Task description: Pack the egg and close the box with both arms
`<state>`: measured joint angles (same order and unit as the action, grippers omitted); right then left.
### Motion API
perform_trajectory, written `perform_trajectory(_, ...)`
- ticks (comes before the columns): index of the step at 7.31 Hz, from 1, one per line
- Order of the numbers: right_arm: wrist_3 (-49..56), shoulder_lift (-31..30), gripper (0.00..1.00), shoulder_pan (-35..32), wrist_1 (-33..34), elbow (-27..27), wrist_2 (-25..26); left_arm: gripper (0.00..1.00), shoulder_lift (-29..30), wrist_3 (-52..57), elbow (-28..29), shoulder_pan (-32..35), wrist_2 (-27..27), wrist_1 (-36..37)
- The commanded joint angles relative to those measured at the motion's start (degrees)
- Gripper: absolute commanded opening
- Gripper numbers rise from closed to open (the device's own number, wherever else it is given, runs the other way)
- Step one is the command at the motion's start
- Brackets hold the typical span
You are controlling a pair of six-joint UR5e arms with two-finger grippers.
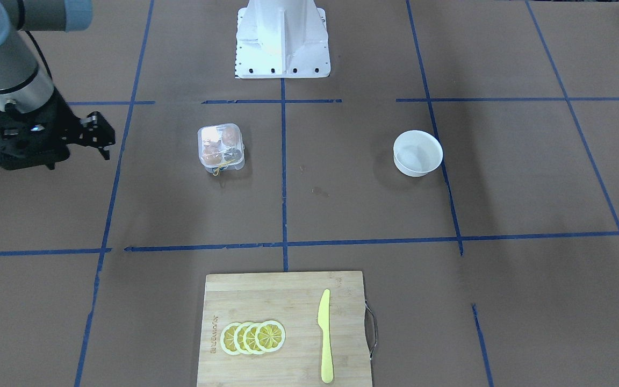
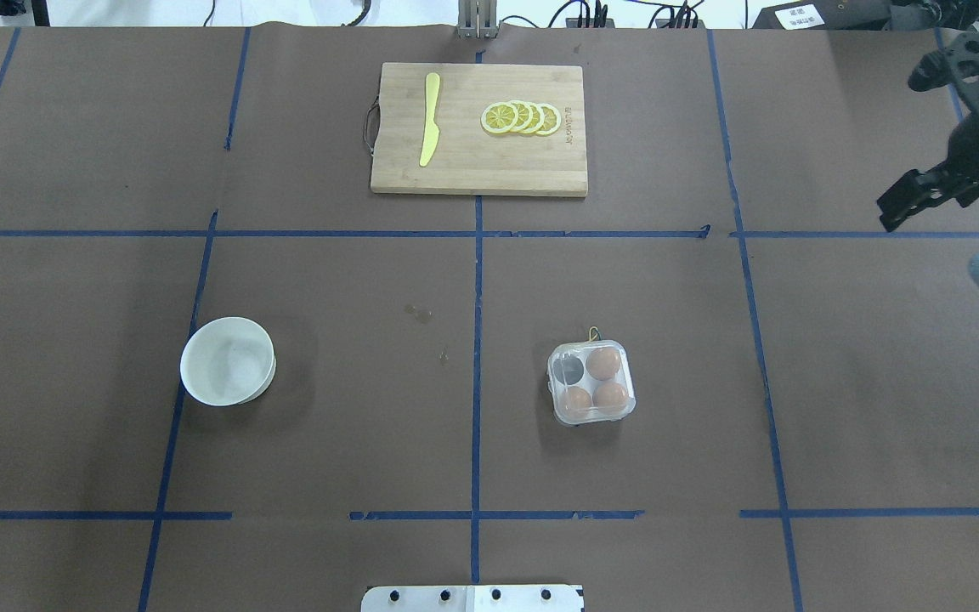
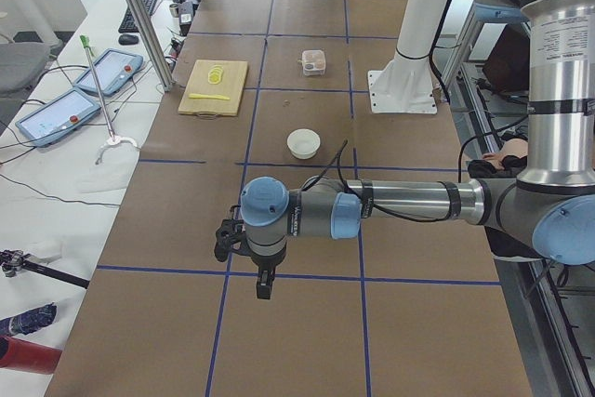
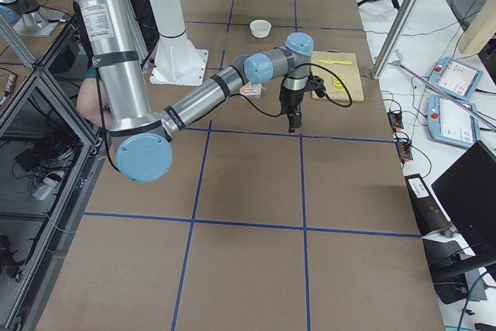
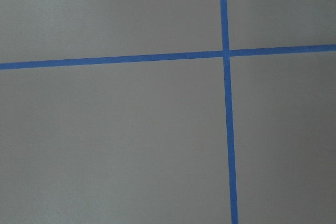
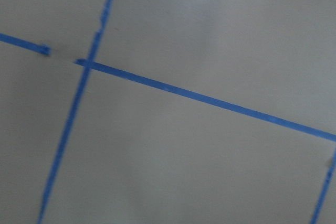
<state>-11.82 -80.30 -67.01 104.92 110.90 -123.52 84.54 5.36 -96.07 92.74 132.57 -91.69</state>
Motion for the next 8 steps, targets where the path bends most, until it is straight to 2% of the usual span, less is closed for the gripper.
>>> perform_trajectory(1, 5.05, -9.82, 1.0, -7.06, -0.33, -1.56, -0.14, 1.0, 0.53, 0.44, -0.35, -1.07, -0.03, -0.77)
perform_trajectory(2, 4.79, -11.96, 1.0, -10.04, -1.03, -1.83, -0.92, 1.0, 0.71, 0.53, -0.44, -1.68, -0.03, -0.77)
perform_trajectory(3, 5.4, -13.98, 1.0, -14.33, -1.03, -1.83, -5.37, 1.0, 0.8, 0.53, -0.35, -1.77, 0.23, -0.51)
perform_trajectory(6, 16.18, -17.08, 1.0, -20.77, -1.12, -4.89, -6.29, 1.0, 0.72, 0.53, -0.17, -2.21, -0.03, -0.33)
perform_trajectory(8, 16.22, -19.09, 1.0, -21.23, -1.3, -4.99, -6.03, 1.0, 0.71, 0.53, -0.79, -2.21, 0.41, -0.68)
